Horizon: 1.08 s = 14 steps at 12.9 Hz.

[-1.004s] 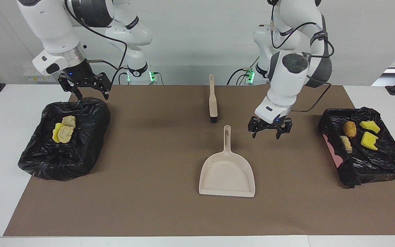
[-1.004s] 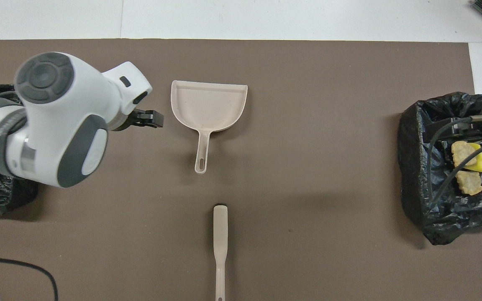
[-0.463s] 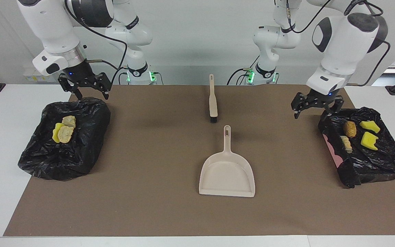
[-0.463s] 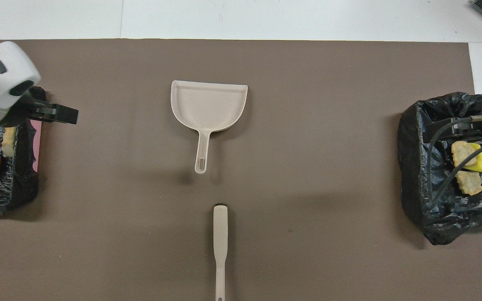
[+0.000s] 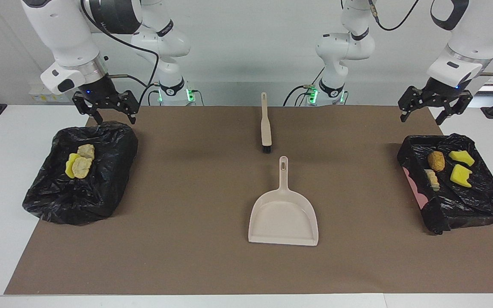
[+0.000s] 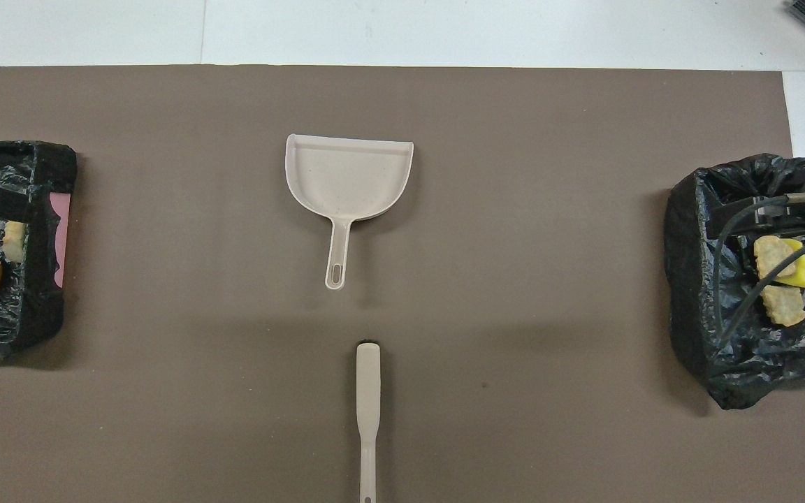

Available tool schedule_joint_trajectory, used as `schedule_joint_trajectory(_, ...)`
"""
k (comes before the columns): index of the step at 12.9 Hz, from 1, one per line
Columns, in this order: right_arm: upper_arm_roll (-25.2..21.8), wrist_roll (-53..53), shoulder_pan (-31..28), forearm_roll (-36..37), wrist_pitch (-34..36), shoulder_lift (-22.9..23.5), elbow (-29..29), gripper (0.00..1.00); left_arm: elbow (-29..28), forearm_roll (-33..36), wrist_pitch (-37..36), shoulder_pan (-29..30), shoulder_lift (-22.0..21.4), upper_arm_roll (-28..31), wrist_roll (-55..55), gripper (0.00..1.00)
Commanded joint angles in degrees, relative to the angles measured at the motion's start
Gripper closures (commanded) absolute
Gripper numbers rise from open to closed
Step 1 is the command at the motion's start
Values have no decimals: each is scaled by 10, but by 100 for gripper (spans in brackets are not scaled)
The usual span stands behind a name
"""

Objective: Sweep and dump trash in bin

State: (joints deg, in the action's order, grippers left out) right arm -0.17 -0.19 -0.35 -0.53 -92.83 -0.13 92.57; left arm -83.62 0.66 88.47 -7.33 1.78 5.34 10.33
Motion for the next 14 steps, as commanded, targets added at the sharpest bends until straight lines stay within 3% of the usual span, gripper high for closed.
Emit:
schedule_joint_trajectory(1, 3, -13, -4, -2, 5, -6, 2, 0, 43, -26, -57, 4, 0, -2, 4, 0)
schedule_joint_trajectory(6, 3, -13, -5, -2, 5, -6, 2, 0, -16, -35, -103, -3, -75, -5, 3, 0)
schedule_joint_trajectory(14, 3, -13, -4, -2, 4, -6, 2, 0, -17, -2, -54, 5, -70, -6, -1, 0)
